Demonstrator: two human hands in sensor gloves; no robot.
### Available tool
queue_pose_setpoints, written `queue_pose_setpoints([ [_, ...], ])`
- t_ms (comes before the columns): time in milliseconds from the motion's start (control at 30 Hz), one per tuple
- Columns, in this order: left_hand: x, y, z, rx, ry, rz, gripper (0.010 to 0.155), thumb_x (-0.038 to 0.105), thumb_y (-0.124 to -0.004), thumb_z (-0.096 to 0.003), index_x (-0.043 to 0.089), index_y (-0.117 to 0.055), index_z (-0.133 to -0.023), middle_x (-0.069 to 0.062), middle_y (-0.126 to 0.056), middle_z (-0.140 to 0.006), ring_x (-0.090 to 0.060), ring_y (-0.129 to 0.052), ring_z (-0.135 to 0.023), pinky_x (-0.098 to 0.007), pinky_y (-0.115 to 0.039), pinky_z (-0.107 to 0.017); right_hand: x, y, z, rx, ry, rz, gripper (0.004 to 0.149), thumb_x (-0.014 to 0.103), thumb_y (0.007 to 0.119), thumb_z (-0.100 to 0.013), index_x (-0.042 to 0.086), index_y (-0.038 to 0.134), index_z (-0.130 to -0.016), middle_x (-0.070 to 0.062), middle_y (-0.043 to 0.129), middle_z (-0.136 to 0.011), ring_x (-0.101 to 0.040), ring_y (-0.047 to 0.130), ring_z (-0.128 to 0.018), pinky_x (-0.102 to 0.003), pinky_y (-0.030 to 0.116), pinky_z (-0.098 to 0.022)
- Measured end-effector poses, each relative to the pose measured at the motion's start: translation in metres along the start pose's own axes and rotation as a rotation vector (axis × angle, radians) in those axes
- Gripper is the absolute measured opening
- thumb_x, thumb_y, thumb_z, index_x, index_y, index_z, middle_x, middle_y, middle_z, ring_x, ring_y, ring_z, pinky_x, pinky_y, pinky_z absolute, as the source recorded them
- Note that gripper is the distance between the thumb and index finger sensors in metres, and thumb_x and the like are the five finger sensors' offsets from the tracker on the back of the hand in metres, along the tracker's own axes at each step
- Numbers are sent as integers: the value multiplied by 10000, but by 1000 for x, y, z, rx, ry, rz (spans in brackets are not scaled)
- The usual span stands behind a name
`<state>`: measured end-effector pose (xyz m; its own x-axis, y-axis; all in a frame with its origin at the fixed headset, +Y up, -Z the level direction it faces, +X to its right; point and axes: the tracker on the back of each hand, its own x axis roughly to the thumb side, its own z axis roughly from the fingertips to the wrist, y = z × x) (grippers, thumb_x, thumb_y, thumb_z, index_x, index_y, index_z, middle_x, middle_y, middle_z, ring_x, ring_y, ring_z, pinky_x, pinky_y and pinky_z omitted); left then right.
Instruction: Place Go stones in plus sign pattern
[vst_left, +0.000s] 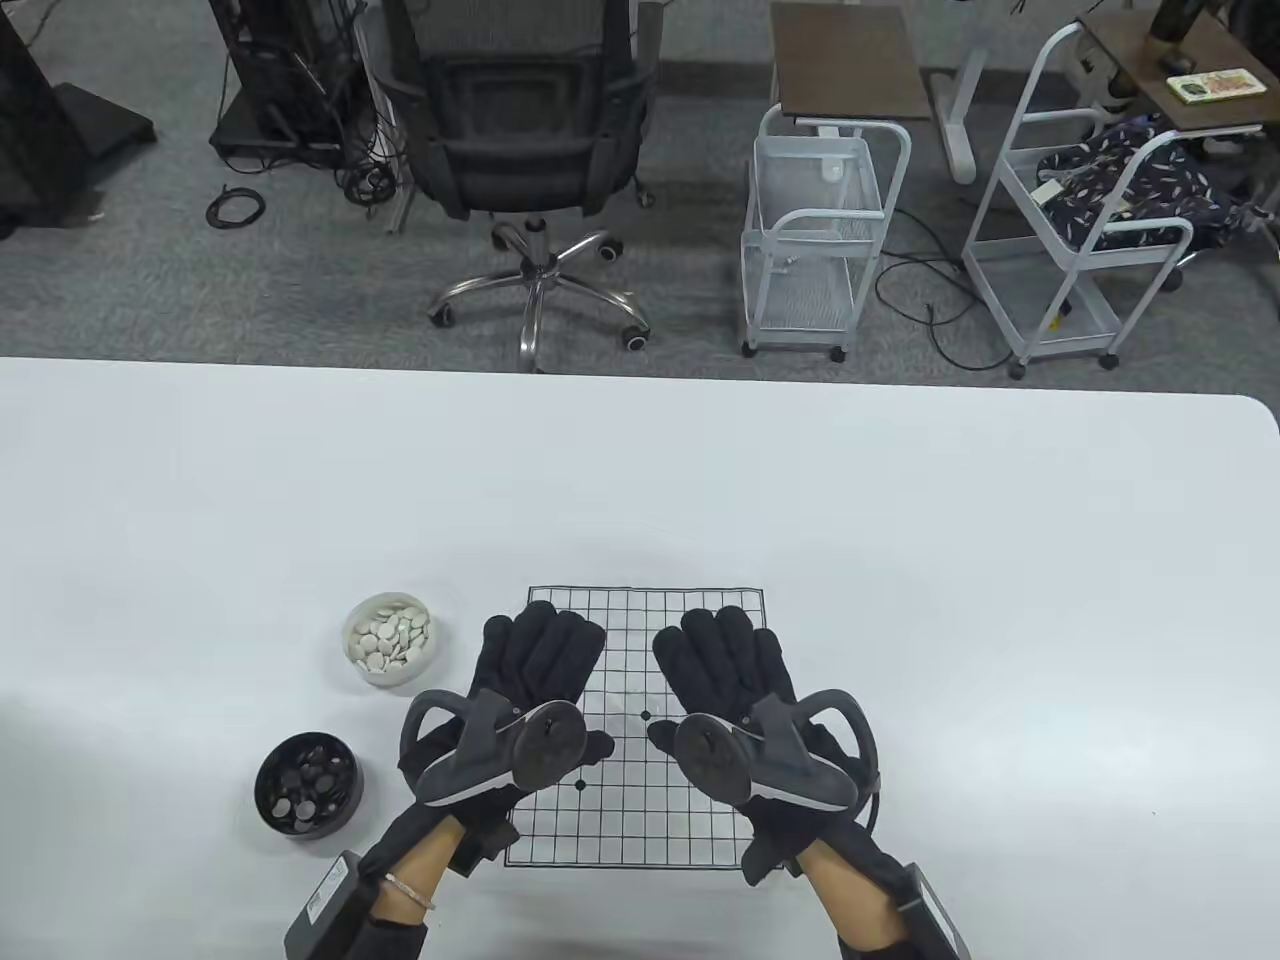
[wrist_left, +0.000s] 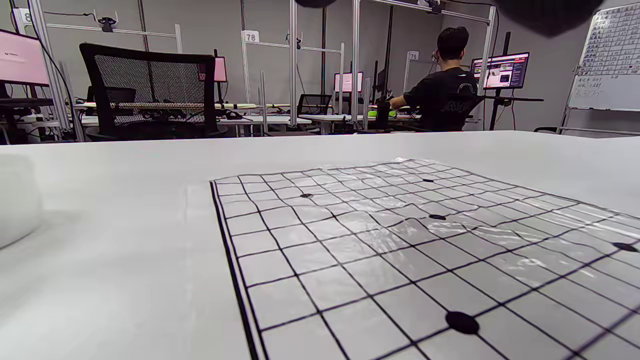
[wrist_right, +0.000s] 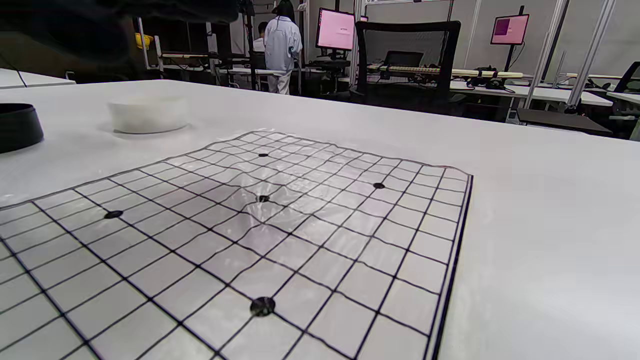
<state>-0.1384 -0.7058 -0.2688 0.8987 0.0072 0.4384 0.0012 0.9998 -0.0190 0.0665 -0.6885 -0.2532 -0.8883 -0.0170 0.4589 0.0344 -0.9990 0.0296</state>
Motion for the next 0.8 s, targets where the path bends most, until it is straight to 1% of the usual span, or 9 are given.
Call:
queue_pose_setpoints([
  [700,2,1,1,12,-20,-3,935,678,-562,-443,221,-126,-1133,-91,-327,-1263,-409,-360,-1187,-627,-287,-839,0,1,-1,10,-2,-13,776,548,409,-598,133,49,-1145,-227,148,-1199,-511,164,-1097,-582,226,-776],
  [800,3,2,2,20,-25,-2,928,677,-564,-441,222,-149,-1135,-82,-361,-1259,-401,-400,-1183,-628,-317,-841,-1,1,-1,11,-5,-19,774,548,409,-598,134,52,-1146,-229,149,-1199,-511,167,-1098,-581,230,-777],
])
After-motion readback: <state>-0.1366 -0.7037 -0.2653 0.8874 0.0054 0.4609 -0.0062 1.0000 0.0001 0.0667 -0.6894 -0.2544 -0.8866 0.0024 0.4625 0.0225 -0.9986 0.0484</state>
